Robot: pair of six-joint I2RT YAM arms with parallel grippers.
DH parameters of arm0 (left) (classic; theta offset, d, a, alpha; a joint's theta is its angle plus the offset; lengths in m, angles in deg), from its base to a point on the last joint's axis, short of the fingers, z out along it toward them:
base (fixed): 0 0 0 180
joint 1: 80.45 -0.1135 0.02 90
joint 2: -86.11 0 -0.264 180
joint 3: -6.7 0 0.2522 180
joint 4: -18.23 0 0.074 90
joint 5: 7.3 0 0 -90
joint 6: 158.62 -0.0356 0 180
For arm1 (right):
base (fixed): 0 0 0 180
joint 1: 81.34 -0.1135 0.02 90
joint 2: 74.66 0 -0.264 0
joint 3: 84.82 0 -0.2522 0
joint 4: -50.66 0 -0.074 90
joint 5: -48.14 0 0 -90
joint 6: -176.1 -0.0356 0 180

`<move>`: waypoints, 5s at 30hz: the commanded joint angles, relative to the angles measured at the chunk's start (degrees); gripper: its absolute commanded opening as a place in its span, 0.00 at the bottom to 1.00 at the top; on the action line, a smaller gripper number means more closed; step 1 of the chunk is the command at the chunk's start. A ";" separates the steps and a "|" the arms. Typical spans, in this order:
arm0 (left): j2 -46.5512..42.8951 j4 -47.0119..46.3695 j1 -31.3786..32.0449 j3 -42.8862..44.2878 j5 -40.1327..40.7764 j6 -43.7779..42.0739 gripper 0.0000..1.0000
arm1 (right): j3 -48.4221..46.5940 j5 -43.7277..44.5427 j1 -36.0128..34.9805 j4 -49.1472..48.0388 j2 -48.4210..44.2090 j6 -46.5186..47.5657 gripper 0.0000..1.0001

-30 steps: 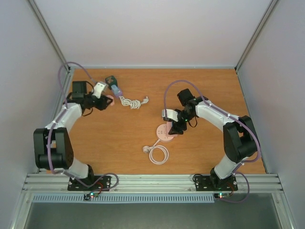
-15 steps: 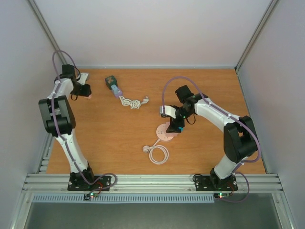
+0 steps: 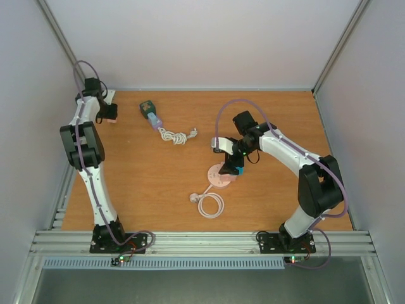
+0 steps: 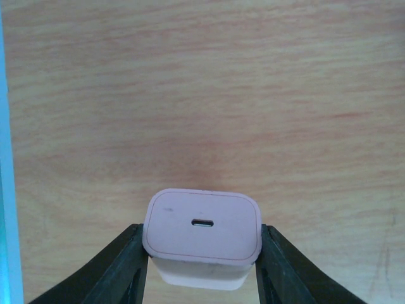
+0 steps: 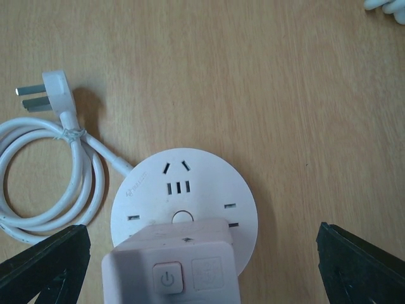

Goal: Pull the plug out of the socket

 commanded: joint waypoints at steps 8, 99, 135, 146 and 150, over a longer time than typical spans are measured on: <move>4.89 -4.30 -0.30 6.02 -3.56 2.01 0.65 | -3.23 -1.33 -0.56 0.23 -3.25 -4.36 0.99; -28.50 -55.75 57.27 -58.71 -29.31 -8.89 0.78 | 9.26 -36.42 19.99 6.29 2.30 -52.68 0.28; -29.37 -55.73 57.12 -61.76 -27.49 -8.27 0.52 | 6.32 -44.63 22.09 12.94 0.61 -45.47 0.01; -35.61 -54.24 55.35 -60.81 -30.13 -6.00 0.87 | 2.97 -43.59 24.75 15.68 -1.51 -40.79 0.02; -37.94 -50.85 53.93 -59.89 -31.37 -6.73 0.89 | 0.87 -42.62 24.74 16.36 -2.65 -38.47 0.02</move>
